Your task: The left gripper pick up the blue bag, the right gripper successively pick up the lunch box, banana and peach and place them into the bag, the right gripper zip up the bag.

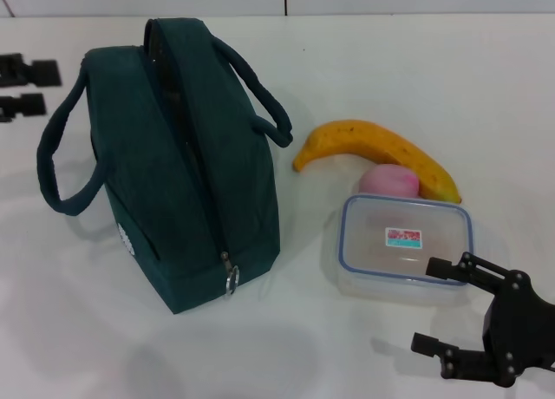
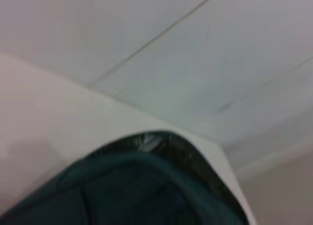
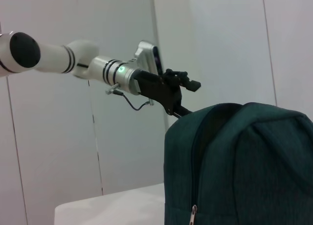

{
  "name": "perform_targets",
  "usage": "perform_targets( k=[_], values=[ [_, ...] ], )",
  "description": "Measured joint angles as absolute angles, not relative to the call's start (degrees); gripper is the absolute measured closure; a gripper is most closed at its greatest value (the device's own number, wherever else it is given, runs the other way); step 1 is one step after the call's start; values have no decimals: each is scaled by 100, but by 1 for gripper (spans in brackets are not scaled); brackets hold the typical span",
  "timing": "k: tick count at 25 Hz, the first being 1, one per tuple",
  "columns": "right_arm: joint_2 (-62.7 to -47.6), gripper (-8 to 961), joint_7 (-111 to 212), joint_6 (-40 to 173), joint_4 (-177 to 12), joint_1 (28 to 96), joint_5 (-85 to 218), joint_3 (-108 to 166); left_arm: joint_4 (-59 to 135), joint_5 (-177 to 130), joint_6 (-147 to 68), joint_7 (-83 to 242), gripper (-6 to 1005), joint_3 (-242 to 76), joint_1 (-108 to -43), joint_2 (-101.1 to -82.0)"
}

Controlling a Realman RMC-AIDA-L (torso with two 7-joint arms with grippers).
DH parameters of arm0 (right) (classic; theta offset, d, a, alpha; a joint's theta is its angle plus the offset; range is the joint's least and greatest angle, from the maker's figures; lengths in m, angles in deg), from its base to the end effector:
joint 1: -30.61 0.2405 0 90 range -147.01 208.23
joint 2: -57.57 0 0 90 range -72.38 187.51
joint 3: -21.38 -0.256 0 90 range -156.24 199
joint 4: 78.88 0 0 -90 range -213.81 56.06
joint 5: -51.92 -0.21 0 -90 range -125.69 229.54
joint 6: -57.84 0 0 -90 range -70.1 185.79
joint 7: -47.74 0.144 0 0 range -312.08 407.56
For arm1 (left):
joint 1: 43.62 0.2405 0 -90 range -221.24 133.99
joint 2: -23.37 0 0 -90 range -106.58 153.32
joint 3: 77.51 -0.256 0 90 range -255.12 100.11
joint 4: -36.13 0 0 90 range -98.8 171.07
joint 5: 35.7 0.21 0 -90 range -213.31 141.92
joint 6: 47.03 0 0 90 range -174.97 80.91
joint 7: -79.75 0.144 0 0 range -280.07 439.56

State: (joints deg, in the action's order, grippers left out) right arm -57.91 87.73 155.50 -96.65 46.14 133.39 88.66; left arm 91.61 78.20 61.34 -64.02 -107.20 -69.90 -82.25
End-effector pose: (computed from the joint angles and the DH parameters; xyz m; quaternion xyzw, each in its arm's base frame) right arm 0.2997 0.2149 -0.0352 -0.9199 0.0866 0.3574 0.1358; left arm -0.2770 0.3154 0.1618 -0.7653 -0.5828 -0.2626 0.0758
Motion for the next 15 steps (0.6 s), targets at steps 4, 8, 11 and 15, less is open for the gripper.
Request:
perform_targets(
  k=[4,8,11,15],
  values=[
    [-5795,83,8768,15537,-9663,4616,13340,8862,9144,7865,6149,-6710,112,-11276,-7180,-8199],
    [-5801,84,8759,15469,-9662,4661,13334,8875,9145,7978,6130,-6768,112,-11445,-7361,-8332],
    [-5801,84,8764,15455,-9662,4678,13331,8882,9145,8057,6116,-6821,112,-11451,-7476,-8387],
    [-5810,84,8764,15444,-9662,4684,13331,8886,9146,8311,6055,-6894,112,-11451,-7573,-8419]
  ],
)
